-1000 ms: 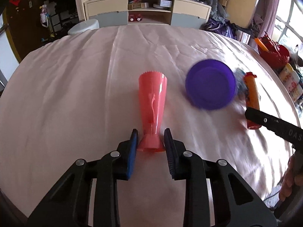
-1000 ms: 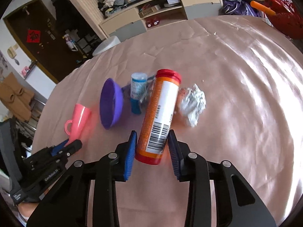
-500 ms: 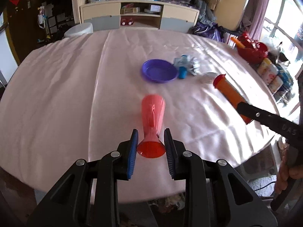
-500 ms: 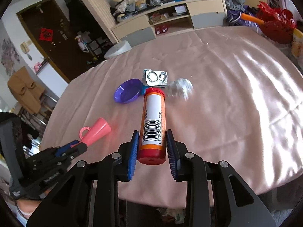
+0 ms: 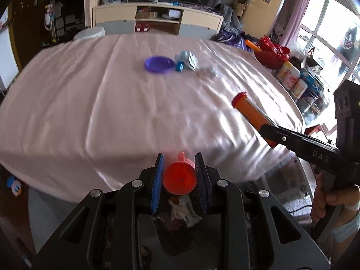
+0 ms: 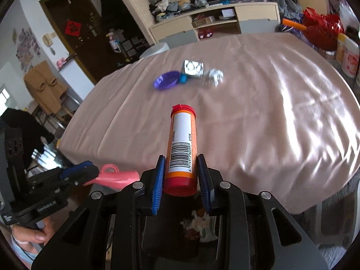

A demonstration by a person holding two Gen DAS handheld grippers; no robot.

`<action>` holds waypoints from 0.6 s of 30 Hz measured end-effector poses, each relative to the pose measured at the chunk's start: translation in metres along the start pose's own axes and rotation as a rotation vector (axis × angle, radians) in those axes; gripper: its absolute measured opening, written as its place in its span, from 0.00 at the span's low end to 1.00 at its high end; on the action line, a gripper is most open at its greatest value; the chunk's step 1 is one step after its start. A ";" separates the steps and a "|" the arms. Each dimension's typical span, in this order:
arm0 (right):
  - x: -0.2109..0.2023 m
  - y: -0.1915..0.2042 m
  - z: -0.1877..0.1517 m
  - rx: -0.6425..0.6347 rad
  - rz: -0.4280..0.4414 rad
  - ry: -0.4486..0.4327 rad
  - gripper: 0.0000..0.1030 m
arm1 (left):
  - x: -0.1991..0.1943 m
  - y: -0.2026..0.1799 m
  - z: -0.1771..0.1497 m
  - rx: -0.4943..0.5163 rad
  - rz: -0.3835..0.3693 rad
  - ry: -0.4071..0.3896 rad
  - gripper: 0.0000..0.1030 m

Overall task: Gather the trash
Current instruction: 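Carry the cup and pill bottle over the bin and open both tools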

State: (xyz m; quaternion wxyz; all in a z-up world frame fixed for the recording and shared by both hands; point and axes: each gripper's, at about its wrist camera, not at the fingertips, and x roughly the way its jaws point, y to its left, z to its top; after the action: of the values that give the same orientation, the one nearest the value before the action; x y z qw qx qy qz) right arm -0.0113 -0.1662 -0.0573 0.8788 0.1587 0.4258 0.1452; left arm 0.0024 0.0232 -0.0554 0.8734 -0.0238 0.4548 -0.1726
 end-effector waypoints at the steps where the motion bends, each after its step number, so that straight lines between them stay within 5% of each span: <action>1: -0.001 -0.001 -0.005 0.004 0.010 0.005 0.29 | 0.002 -0.002 -0.008 -0.003 -0.005 0.009 0.25; 11: 0.019 -0.010 -0.060 0.024 0.015 0.119 0.29 | 0.031 -0.009 -0.068 -0.041 -0.027 0.123 0.25; 18: 0.041 -0.004 -0.083 -0.005 -0.057 0.210 0.29 | 0.046 -0.005 -0.092 -0.052 -0.006 0.169 0.25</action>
State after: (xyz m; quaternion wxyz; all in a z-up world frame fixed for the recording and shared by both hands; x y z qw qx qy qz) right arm -0.0523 -0.1413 -0.1361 0.8336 0.1281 0.5195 0.1370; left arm -0.0484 0.0142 -0.1441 0.8305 -0.0334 0.5311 -0.1646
